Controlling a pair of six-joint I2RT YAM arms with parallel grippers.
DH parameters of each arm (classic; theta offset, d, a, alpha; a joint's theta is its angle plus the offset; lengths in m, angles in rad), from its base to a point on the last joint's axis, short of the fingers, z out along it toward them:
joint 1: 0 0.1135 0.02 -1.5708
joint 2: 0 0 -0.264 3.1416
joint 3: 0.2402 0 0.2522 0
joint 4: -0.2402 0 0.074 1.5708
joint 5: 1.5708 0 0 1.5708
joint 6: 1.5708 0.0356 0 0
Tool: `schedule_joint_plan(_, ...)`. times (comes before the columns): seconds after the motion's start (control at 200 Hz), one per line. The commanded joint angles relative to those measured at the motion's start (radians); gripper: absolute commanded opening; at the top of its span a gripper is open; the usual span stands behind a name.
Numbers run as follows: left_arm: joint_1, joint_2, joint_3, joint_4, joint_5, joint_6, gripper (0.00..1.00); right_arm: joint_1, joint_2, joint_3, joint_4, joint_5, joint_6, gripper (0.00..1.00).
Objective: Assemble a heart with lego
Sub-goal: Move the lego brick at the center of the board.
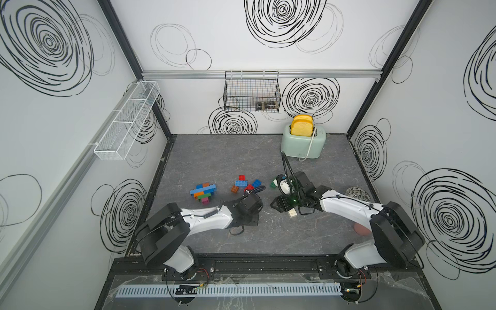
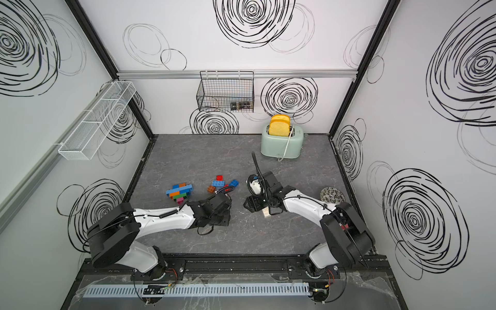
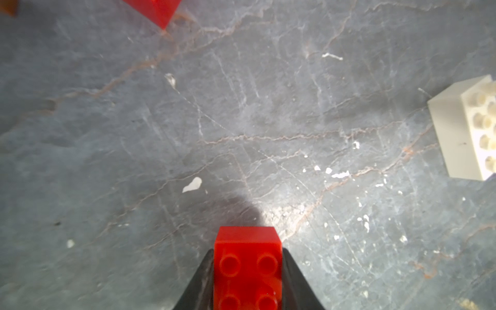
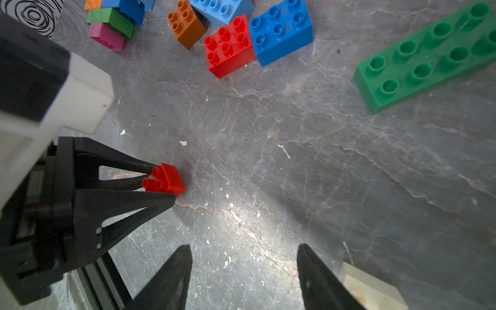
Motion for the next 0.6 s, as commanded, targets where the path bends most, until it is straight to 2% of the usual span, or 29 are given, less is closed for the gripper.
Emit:
schedule_joint_plan(0.0, -0.006, 0.037, -0.006, 0.053, 0.015, -0.047, 0.34, 0.009, -0.019, 0.011, -0.034, 0.035, -0.001, 0.66)
schedule_joint_plan(0.295, 0.008, 0.005, -0.011, 0.059, 0.053, -0.010, 0.54, 0.022, -0.035, 0.030, -0.079, 0.094, 0.017, 0.65)
schedule_joint_plan(0.595, 0.078, -0.146, -0.090, 0.095, 0.092, 0.022, 0.58, 0.033, -0.043, 0.088, -0.222, 0.238, 0.055, 0.63)
